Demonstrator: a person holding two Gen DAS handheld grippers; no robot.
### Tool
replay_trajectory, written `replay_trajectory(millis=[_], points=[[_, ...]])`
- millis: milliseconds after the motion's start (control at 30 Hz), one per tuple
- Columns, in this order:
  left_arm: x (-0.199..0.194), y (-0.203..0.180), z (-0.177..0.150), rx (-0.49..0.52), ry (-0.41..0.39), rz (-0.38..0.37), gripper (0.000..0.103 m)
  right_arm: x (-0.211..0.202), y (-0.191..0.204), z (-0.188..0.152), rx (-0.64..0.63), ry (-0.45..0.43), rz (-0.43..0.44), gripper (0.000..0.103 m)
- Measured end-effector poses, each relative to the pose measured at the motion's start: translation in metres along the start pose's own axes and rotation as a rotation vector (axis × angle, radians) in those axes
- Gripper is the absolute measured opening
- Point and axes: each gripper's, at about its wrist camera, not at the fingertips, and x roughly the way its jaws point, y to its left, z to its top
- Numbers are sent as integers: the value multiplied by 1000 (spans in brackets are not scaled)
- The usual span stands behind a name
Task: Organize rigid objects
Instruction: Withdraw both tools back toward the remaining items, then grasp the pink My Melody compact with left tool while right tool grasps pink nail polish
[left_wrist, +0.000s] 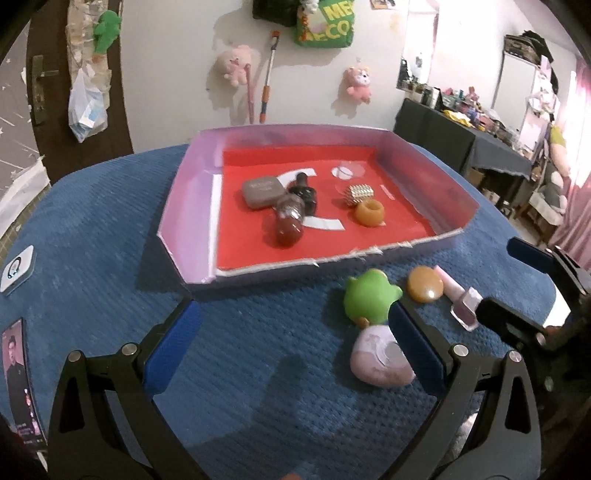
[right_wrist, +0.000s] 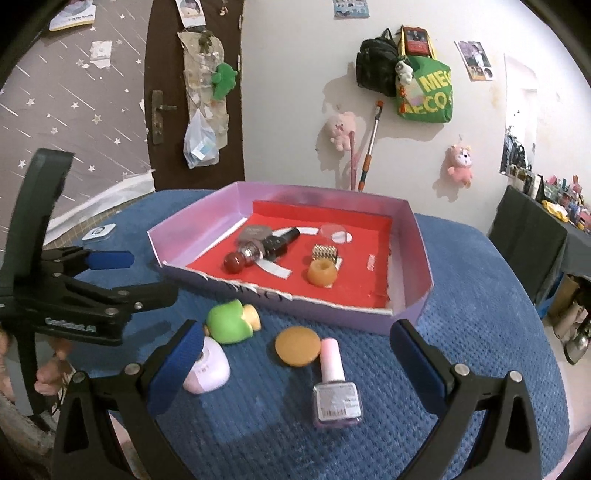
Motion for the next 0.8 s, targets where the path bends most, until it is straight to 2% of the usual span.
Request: replay_trajectory(millis=[67, 433, 800], points=[[1, -3, -3, 4, 7, -11, 103, 1, -6, -4, 19, 14, -5, 103], [2, -26, -22, 35, 35, -95, 103, 16, -34, -28, 122, 77, -16, 85], [14, -39, -32, 56, 48, -114, 103, 28, -41, -51, 175, 90, -9, 70]])
